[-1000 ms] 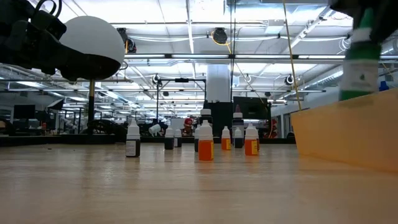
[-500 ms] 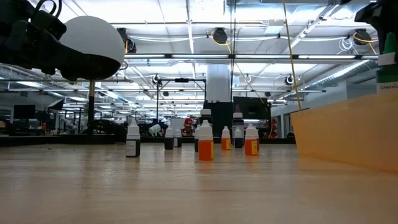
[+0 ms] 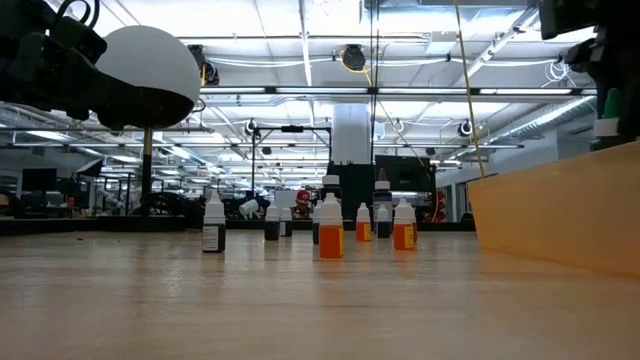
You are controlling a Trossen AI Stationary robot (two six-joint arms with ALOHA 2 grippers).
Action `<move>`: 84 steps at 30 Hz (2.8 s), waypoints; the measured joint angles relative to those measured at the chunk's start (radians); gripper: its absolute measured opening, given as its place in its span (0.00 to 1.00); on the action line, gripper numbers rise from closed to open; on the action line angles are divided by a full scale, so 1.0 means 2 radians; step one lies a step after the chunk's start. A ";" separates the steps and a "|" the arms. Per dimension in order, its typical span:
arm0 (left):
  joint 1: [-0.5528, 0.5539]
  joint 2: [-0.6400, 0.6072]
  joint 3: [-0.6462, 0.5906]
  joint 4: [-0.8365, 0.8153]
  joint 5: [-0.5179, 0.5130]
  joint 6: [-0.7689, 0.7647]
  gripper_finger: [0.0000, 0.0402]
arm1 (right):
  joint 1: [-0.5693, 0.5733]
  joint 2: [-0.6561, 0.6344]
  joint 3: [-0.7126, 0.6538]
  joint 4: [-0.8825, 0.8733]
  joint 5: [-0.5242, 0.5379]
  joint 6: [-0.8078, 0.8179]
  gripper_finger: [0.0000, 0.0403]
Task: Pick & Place food coloring
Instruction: Put the big green food coloring bottle into the orange bin, then put the small green food coloring bottle into the orange bin
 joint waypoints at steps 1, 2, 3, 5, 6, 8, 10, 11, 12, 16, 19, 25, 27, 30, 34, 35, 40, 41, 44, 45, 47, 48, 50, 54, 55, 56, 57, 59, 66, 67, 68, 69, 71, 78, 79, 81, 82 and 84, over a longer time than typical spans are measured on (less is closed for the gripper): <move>0.000 0.000 0.000 0.000 0.000 0.000 0.74 | -0.003 -0.007 -0.005 0.011 0.000 -0.007 0.25; 0.000 0.000 0.000 0.000 0.000 0.000 0.74 | -0.006 -0.014 -0.010 0.018 0.000 -0.012 0.25; 0.000 0.000 0.000 0.000 0.000 0.000 0.74 | -0.009 -0.020 -0.015 0.019 0.000 -0.014 0.25; 0.000 0.000 0.000 0.000 0.000 0.000 0.74 | -0.017 -0.034 -0.028 0.022 0.000 -0.019 0.25; 0.000 0.000 0.000 0.000 0.000 0.000 0.74 | -0.021 -0.040 -0.034 0.024 0.001 -0.021 0.25; 0.000 0.000 0.000 0.000 0.000 0.000 0.74 | -0.031 -0.054 -0.048 0.028 0.004 -0.021 0.25; 0.000 0.000 0.000 0.000 0.000 0.000 0.74 | -0.040 -0.069 -0.065 0.036 0.010 -0.025 0.25; 0.000 0.000 0.000 0.000 0.000 0.000 0.74 | -0.045 -0.076 -0.074 0.044 0.010 -0.029 0.25; 0.000 0.000 0.000 0.000 0.000 0.000 0.74 | -0.050 -0.084 -0.082 0.053 0.009 -0.034 0.25; 0.000 0.000 0.000 0.000 0.000 0.000 0.74 | -0.064 -0.108 -0.108 0.081 -0.002 -0.047 0.25; 0.000 0.000 0.000 0.000 0.000 0.000 0.74 | -0.071 -0.118 -0.118 0.090 -0.004 -0.055 0.25; 0.000 0.000 0.000 0.000 0.000 0.000 0.74 | -0.082 -0.120 -0.126 0.090 -0.022 -0.061 0.25; 0.000 0.000 0.000 0.000 0.000 0.000 0.74 | -0.087 -0.121 -0.129 0.092 -0.028 -0.061 0.25; 0.000 0.000 0.000 0.000 0.000 0.000 0.74 | -0.091 -0.121 -0.131 0.093 -0.029 -0.061 0.25; 0.000 0.000 0.000 0.000 0.000 0.000 0.74 | -0.092 -0.121 -0.132 0.102 -0.028 -0.061 0.30; 0.000 0.000 0.000 0.000 0.000 0.000 0.74 | -0.092 -0.121 -0.132 0.106 -0.028 -0.061 0.34; 0.000 0.000 0.000 0.000 0.000 0.000 0.74 | -0.092 -0.119 -0.135 0.117 -0.030 -0.061 0.53; 0.000 0.000 0.000 0.000 0.000 0.000 0.74 | -0.092 -0.120 -0.134 0.117 -0.030 -0.061 0.55; 0.000 0.000 0.000 0.000 0.000 0.000 0.74 | -0.092 -0.119 -0.134 0.113 -0.030 -0.061 0.58; 0.000 0.000 0.000 0.000 0.000 0.000 0.74 | -0.092 -0.119 -0.134 0.113 -0.030 -0.061 0.58; 0.000 0.000 0.000 0.000 0.000 0.000 0.74 | -0.093 -0.119 -0.134 0.109 -0.030 -0.061 0.59; 0.000 0.000 0.000 0.000 0.000 0.000 0.74 | -0.095 -0.119 -0.134 0.107 -0.030 -0.061 0.58; 0.000 0.000 0.000 0.000 0.000 0.000 0.74 | -0.099 -0.122 -0.134 0.104 -0.030 -0.061 0.57; 0.000 0.000 0.000 0.000 0.000 0.000 0.74 | -0.112 -0.138 -0.134 0.091 -0.030 -0.061 0.55; 0.000 0.000 0.000 0.000 0.000 0.000 0.74 | -0.116 -0.144 -0.134 0.089 -0.030 -0.061 0.54; 0.000 0.000 0.000 0.000 0.000 0.000 0.74 | -0.119 -0.150 -0.133 0.086 -0.030 -0.063 0.53; 0.000 0.000 0.000 0.000 0.000 0.000 0.74 | -0.123 -0.157 -0.133 0.083 -0.030 -0.066 0.53; 0.000 0.000 0.000 0.000 0.000 0.000 0.74 | -0.132 -0.174 -0.133 0.081 -0.031 -0.077 0.52; 0.000 0.000 0.000 0.000 0.000 0.000 0.74 | -0.168 -0.237 -0.133 0.091 -0.035 -0.118 0.52; 0.000 0.000 0.000 0.000 0.000 0.000 0.74 | -0.173 -0.246 -0.133 0.098 -0.035 -0.125 0.52; 0.000 0.000 0.000 0.000 0.000 0.000 0.74 | -0.178 -0.253 -0.133 0.110 -0.036 -0.130 0.52; 0.000 0.000 0.000 0.000 0.000 0.000 0.74 | -0.183 -0.260 -0.133 0.123 -0.038 -0.138 0.52; 0.000 0.000 0.000 0.000 0.000 0.000 0.74 | -0.193 -0.269 -0.133 0.169 -0.043 -0.164 0.52; 0.000 0.000 0.000 0.000 0.000 0.000 0.74 | -0.234 -0.251 -0.133 0.421 -0.042 -0.385 0.52; 0.000 0.000 0.000 0.000 0.000 0.000 0.74 | -0.244 -0.244 -0.133 0.453 -0.043 -0.413 0.52; 0.000 0.000 0.000 0.000 0.000 0.000 0.74 | -0.269 -0.223 -0.128 0.499 -0.043 -0.456 0.52; 0.000 0.000 0.000 0.000 0.000 0.000 0.74 | -0.283 -0.208 -0.118 0.498 -0.043 -0.473 0.52; 0.000 0.000 0.000 0.000 0.000 0.000 0.74 | -0.318 -0.172 -0.082 0.460 -0.043 -0.494 0.52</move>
